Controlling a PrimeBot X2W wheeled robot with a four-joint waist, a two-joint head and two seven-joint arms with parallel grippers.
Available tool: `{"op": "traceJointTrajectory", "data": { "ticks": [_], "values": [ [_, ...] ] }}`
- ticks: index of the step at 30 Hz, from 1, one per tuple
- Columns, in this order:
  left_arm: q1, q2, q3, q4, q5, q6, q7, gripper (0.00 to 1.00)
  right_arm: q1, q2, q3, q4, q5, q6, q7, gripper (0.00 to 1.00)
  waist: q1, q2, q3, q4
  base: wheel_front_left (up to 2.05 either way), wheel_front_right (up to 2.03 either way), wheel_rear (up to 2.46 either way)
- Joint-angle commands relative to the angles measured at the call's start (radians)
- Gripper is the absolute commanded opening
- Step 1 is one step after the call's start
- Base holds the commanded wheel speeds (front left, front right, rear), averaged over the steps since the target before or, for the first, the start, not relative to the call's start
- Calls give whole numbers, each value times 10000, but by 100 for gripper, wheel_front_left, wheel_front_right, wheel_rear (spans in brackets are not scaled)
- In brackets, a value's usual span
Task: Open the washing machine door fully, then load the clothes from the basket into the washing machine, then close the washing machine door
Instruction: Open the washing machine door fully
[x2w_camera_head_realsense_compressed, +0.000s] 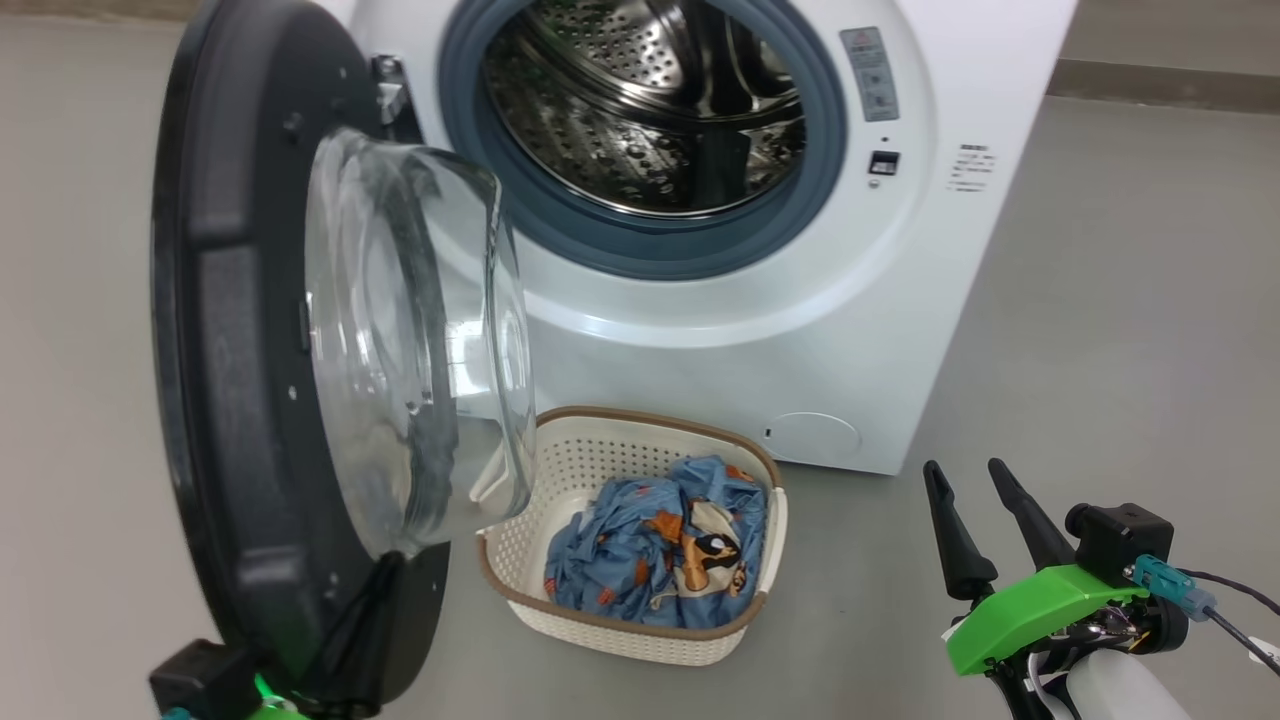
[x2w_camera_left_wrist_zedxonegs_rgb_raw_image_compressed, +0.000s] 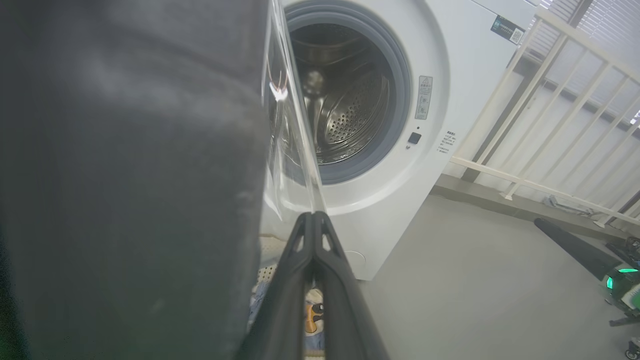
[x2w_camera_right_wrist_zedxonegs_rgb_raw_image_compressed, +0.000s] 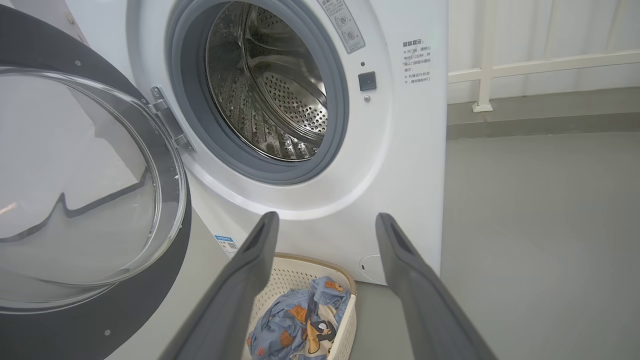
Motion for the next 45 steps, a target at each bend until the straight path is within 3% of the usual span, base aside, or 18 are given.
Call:
{"op": "traceJointTrajectory", "data": {
  "ticks": [1,9,16,34,45],
  "values": [
    [-321,353,600,-91,-82,166,20,0,-266,-83,217,-190,22,58,-131,100,0,0,-13,205,0,0,0],
    [-672,930,1140,262,-157,428,255,0,-305,-12,138,-270,-4,58,-132,100,0,0,97,774,0,0,0],
    [-1568,1464,1598,1041,-380,304,450,0,-442,115,-71,-367,-162,58,-133,100,0,0,441,1343,0,0,0],
    [-4324,2621,2177,4776,-832,-631,419,0,-1312,383,-646,-516,-729,58,-133,100,0,0,1312,1974,0,0,0],
    [-6427,3307,1520,7606,-391,-1069,320,0,-1658,457,-992,-559,-1021,58,-133,100,0,0,1762,2055,0,0,0]
  ]
}}
